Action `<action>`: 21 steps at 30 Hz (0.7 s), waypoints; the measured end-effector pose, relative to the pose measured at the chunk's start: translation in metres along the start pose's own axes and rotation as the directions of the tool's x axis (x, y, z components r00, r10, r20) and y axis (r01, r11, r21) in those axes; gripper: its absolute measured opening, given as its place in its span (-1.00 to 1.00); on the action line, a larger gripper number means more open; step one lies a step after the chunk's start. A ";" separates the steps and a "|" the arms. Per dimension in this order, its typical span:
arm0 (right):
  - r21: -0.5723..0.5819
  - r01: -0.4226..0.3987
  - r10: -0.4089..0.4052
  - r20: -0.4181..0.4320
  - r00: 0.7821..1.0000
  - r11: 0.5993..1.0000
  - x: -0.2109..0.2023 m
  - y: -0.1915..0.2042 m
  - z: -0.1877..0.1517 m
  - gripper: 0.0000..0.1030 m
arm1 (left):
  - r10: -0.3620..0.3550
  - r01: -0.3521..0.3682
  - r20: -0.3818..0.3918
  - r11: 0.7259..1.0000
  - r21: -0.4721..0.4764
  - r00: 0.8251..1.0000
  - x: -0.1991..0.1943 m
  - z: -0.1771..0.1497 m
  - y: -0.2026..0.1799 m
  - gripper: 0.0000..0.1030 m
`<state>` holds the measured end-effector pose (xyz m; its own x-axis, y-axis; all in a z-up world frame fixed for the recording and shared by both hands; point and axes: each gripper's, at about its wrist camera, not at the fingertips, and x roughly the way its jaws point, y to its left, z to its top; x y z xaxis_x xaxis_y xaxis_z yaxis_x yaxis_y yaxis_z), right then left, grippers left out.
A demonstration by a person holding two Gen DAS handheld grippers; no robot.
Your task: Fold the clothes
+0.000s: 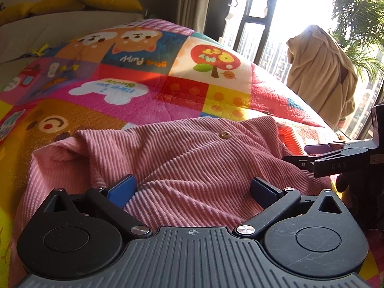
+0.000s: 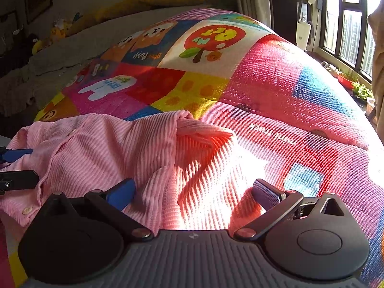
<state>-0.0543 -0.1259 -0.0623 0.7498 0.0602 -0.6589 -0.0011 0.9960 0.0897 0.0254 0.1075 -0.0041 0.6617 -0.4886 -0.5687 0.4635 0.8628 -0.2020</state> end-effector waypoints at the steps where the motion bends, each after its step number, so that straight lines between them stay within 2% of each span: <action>1: 0.002 -0.001 0.001 0.001 1.000 1.000 0.000 0.000 0.000 1.00 | 0.000 0.000 0.000 1.000 -0.001 1.000 0.000 0.000 0.000 1.00; 21: -0.023 0.017 -0.017 -0.009 1.000 1.000 0.000 0.002 0.001 1.00 | 0.004 -0.004 -0.003 1.000 -0.008 1.000 0.001 0.000 0.001 1.00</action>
<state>-0.0541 -0.1244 -0.0615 0.7441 0.0437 -0.6667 -0.0036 0.9981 0.0613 0.0262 0.1084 -0.0050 0.6615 -0.4851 -0.5719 0.4563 0.8656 -0.2064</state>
